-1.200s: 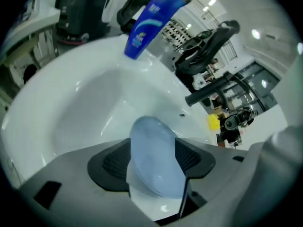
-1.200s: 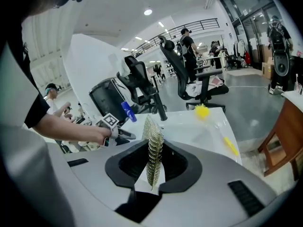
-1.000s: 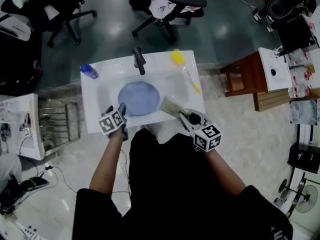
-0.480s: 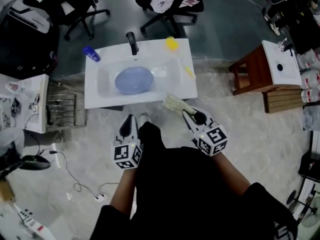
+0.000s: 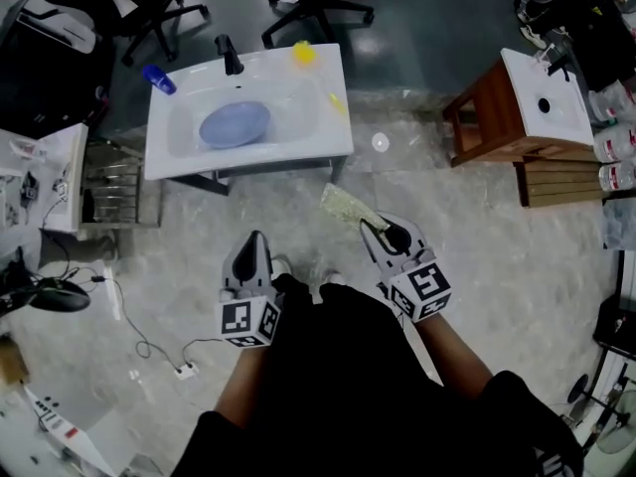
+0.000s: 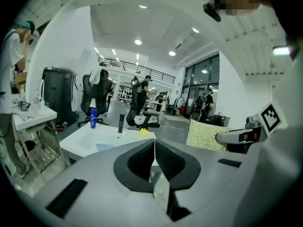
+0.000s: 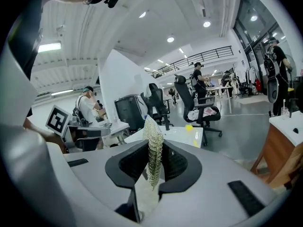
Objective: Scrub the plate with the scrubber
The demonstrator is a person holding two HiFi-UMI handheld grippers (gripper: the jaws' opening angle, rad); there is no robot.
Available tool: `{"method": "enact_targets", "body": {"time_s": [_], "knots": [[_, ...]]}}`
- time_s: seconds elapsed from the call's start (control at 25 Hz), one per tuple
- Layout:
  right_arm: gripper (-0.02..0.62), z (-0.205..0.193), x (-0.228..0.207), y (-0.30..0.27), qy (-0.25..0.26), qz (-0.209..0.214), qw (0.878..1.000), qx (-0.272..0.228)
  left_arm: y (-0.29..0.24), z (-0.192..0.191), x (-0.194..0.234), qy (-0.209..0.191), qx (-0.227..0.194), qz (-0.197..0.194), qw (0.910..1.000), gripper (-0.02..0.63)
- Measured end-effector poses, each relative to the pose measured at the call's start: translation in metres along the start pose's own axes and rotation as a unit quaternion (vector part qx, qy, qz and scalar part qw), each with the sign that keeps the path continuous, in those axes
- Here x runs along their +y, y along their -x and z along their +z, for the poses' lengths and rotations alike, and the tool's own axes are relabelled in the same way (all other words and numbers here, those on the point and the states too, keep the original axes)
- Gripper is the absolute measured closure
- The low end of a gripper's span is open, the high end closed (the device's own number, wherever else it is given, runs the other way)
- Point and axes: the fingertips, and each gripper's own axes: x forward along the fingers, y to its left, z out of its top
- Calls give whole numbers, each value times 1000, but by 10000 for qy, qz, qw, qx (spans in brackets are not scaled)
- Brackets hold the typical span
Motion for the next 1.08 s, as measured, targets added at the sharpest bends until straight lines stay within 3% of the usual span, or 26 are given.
{"method": "enact_targets", "body": {"time_s": [0.36,0.64,0.76,0.92,1.08], "knots": [[529,-10,-2,35,4,-358,9991,-247,18,6,-44,-329,-155,-318,9988,601],[529,-8,39,39,212,-224,9990,-316,46,7,-32,-348,-295,-345,9984,601],[529,-6,54,40,242,-105,9990,-355,55,14,-39,-313,-488,-667,9961,600],[531,-6,73,47,278,65,9989,-382,70,16,-56,-843,-555,-1046,9894,600],[529,-6,84,53,300,200,9984,-429,78,12,-63,-1044,-492,-1166,9865,600]]}}
